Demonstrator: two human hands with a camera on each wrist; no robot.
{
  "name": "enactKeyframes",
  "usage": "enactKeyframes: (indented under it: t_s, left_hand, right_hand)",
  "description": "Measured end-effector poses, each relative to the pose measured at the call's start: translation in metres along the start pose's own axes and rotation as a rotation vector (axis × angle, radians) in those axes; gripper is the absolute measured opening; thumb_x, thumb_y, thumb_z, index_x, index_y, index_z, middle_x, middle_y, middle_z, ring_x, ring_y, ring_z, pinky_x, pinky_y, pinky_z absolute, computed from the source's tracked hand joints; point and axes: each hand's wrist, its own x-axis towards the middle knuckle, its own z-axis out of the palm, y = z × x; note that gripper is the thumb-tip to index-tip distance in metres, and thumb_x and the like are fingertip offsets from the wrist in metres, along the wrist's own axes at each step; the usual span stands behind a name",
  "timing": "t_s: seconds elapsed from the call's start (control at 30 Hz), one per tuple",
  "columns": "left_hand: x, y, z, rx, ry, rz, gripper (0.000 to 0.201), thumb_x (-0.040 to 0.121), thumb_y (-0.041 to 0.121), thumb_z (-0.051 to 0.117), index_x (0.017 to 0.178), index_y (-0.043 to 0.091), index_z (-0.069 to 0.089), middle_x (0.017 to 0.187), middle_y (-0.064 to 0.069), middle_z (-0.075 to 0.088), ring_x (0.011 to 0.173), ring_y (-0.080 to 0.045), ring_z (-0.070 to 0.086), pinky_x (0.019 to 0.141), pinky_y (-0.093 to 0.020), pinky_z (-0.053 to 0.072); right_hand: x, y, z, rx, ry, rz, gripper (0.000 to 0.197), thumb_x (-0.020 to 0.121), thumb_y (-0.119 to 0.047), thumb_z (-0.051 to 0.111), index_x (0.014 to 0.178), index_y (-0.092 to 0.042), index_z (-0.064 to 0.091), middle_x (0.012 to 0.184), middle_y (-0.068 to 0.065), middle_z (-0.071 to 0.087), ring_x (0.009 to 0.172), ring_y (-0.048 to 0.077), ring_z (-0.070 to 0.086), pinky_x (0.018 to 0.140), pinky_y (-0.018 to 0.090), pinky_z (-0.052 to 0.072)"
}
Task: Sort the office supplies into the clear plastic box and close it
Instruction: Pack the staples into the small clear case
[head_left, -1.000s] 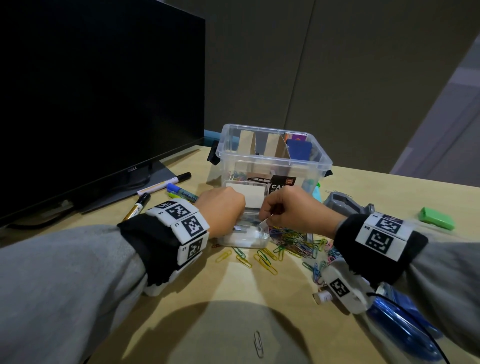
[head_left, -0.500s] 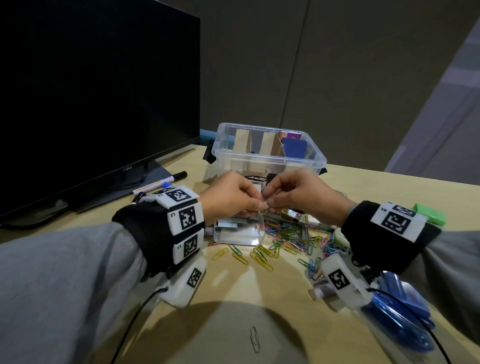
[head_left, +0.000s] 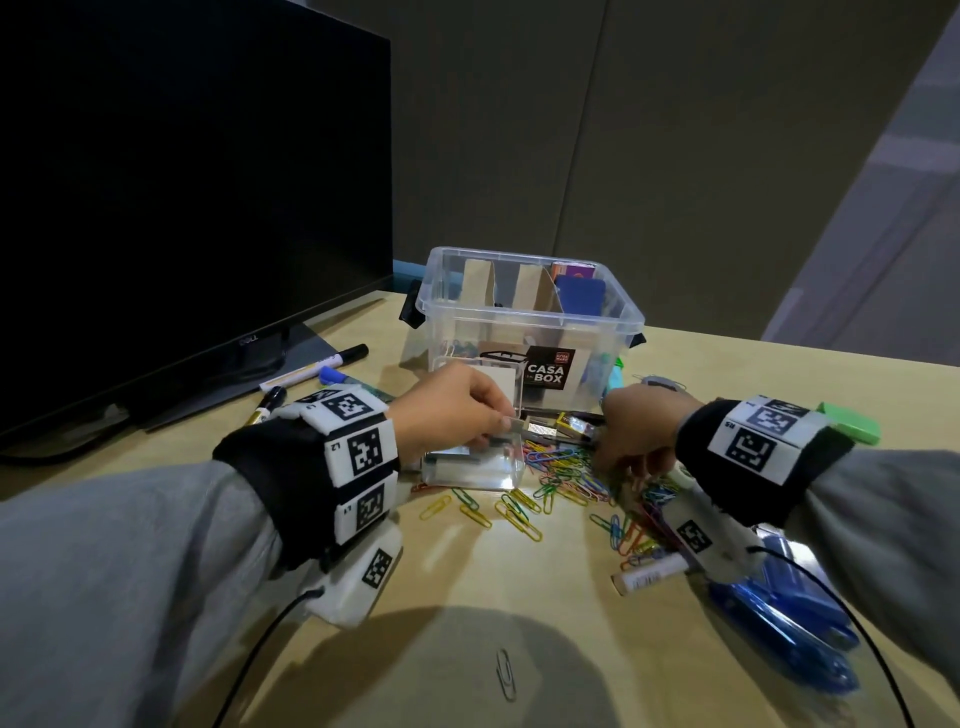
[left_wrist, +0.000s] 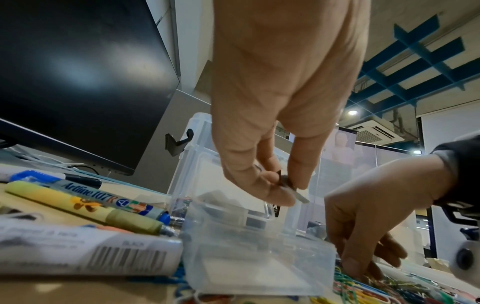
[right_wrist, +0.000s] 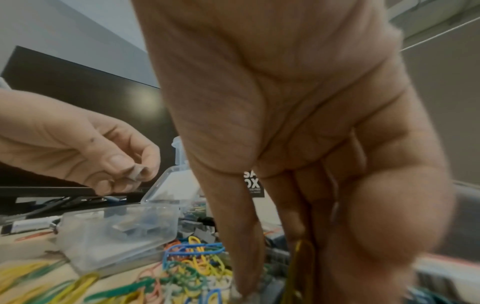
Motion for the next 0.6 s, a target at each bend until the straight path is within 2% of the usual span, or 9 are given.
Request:
enactKeyframes:
  t_s: [0.07, 0.17, 0.27, 0.33, 0.43, 0.5, 0.6]
  left_hand:
    - [0.000, -0.002, -0.001, -0.024, 0.001, 0.016, 0.007, 0.089, 0.003, 0.066, 0.093, 0.007, 0.069, 0.083, -0.007, 0.069, 0.070, -0.011, 0.063, 0.072, -0.025, 0.058]
    - [0.000, -0.005, -0.002, -0.049, 0.036, 0.028, 0.008, 0.087, 0.002, 0.068, 0.090, 0.008, 0.071, 0.083, -0.010, 0.072, 0.073, -0.013, 0.067, 0.071, -0.023, 0.058]
    - [-0.001, -0.007, -0.003, -0.049, 0.077, 0.035, 0.009, 0.087, 0.000, 0.068, 0.089, 0.007, 0.072, 0.083, -0.011, 0.073, 0.069, -0.011, 0.067, 0.064, -0.018, 0.055]
    - [-0.001, -0.007, -0.004, -0.078, 0.094, 0.036, 0.009, 0.087, -0.002, 0.066, 0.089, 0.005, 0.071, 0.081, -0.012, 0.071, 0.066, -0.012, 0.066, 0.064, -0.018, 0.056]
    - [0.000, -0.007, -0.006, -0.062, 0.146, 0.044, 0.008, 0.088, -0.001, 0.066, 0.090, 0.005, 0.071, 0.082, -0.011, 0.071, 0.069, -0.013, 0.066, 0.067, -0.021, 0.057]
    - [0.000, -0.007, -0.005, -0.016, 0.186, 0.052, 0.008, 0.089, 0.004, 0.066, 0.089, 0.010, 0.072, 0.085, -0.005, 0.071, 0.077, -0.014, 0.066, 0.072, -0.024, 0.056]
    - [0.001, -0.005, -0.004, -0.011, 0.225, 0.058, 0.008, 0.088, 0.007, 0.068, 0.085, 0.013, 0.073, 0.087, -0.001, 0.070, 0.084, -0.015, 0.065, 0.077, -0.028, 0.056]
  right_hand:
    - [0.005, 0.000, 0.000, 0.041, -0.034, -0.027, 0.023, 0.084, -0.029, 0.074, 0.086, -0.007, 0.067, 0.065, 0.001, 0.061, 0.051, 0.011, 0.057, 0.054, 0.022, 0.053]
    - [0.011, 0.000, 0.002, 0.056, -0.042, -0.052, 0.023, 0.084, -0.024, 0.072, 0.092, -0.003, 0.071, 0.067, 0.003, 0.064, 0.051, 0.012, 0.057, 0.050, 0.020, 0.051]
    - [0.013, -0.002, 0.007, -0.032, 0.021, -0.081, 0.021, 0.084, -0.031, 0.070, 0.087, -0.010, 0.069, 0.066, -0.002, 0.058, 0.055, 0.010, 0.053, 0.048, 0.018, 0.045]
    - [0.014, -0.002, 0.010, -0.043, 0.074, -0.105, 0.019, 0.083, -0.033, 0.069, 0.087, -0.014, 0.068, 0.073, -0.001, 0.059, 0.066, 0.012, 0.054, 0.055, 0.020, 0.045]
    - [0.013, 0.002, 0.005, 0.185, 0.156, -0.149, 0.012, 0.086, -0.024, 0.067, 0.087, -0.012, 0.066, 0.084, 0.002, 0.063, 0.077, 0.015, 0.056, 0.066, 0.022, 0.048]
    - [0.011, 0.005, 0.000, 0.456, 0.194, -0.180, 0.006, 0.085, -0.014, 0.066, 0.082, -0.010, 0.062, 0.080, 0.005, 0.063, 0.075, 0.017, 0.056, 0.068, 0.025, 0.047]
    - [0.008, 0.010, -0.006, 0.772, 0.179, -0.230, 0.013, 0.079, -0.001, 0.070, 0.077, -0.009, 0.060, 0.077, 0.009, 0.065, 0.072, 0.020, 0.059, 0.072, 0.034, 0.050]
